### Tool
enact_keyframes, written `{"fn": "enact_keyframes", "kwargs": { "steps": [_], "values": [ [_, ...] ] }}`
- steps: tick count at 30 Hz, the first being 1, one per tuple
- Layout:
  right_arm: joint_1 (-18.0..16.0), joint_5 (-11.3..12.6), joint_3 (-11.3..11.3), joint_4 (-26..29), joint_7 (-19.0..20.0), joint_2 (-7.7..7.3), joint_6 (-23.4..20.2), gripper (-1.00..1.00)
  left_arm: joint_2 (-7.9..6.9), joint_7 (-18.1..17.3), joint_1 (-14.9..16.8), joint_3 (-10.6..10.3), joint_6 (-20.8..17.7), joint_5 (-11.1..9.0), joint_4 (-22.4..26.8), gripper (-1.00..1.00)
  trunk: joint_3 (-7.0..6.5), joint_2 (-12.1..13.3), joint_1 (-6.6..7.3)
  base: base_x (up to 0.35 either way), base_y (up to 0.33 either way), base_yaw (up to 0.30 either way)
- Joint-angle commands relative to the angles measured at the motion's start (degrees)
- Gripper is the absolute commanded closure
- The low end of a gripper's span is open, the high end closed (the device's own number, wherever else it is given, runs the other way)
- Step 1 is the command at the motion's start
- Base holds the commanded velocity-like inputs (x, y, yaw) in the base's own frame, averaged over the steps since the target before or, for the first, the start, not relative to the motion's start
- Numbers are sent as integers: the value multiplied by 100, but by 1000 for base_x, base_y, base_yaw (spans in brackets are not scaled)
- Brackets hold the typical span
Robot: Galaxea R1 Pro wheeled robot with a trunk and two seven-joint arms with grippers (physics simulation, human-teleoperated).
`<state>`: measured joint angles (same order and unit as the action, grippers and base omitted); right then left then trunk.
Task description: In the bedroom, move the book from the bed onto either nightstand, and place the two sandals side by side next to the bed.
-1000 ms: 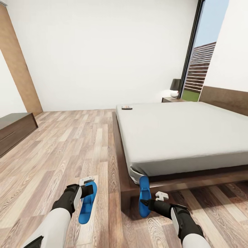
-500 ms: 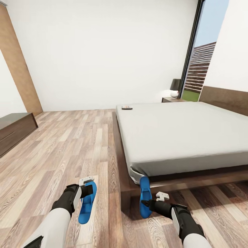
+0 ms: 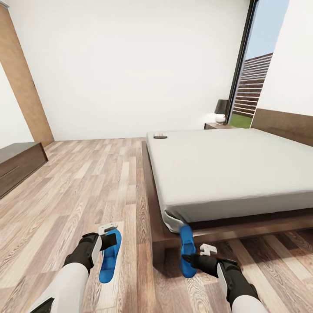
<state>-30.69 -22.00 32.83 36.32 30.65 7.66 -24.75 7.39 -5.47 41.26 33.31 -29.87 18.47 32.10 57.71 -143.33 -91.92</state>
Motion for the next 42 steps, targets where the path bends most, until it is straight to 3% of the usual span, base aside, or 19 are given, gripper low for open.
{"fn": "enact_keyframes", "kwargs": {
  "steps": [1, 8, 15, 23, 26, 31, 34, 38, 42],
  "values": [
    [-7, -28, 50, -18, -18, 9, -33, 100, 8, -54, 5, 52, -26, 60, 16, 100, 6, -3, 1, 0, 0, 0],
    [-7, -38, 46, -389, -580, -96, -40, 100, 2, -54, 5, 213, -29, 60, 23, 100, 6, -3, 1, 0, 0, 0],
    [-7, -39, 10, -880, -734, -477, -69, 100, 0, -51, 5, 262, -45, 60, 24, 100, 6, -3, 1, 0, 0, 0],
    [-7, -33, 12, -948, -1109, -554, -830, 100, -2, -51, 5, 278, -60, 35, 32, 100, 6, -3, 1, 0, 0, 0],
    [-7, -32, 11, -952, -1362, -574, -1091, 100, -19, -44, 5, 277, -65, -145, 32, 100, 6, -3, 1, 0, 0, 0],
    [-7, -47, -34, -1165, -1676, -621, -1149, 100, -49, -48, 5, 272, -82, -356, 34, 100, 6, -3, 1, 0, 0, 0],
    [-10, -48, -58, -1313, -1957, -728, -1041, 100, -53, -49, 5, 270, -93, -391, 40, 100, 6, -3, 1, 0, 0, 0],
    [6, -15, -96, -1331, -2196, -1074, -968, 100, -58, -51, 5, 268, -237, -411, 98, 100, 50, -6, -4, 0, 0, 0],
    [0, -8, -111, -1312, -2244, -1214, -950, 100, -57, -51, 5, 260, -449, -407, 168, 100, 139, -11, -14, 0, 0, 0]
  ]
}}
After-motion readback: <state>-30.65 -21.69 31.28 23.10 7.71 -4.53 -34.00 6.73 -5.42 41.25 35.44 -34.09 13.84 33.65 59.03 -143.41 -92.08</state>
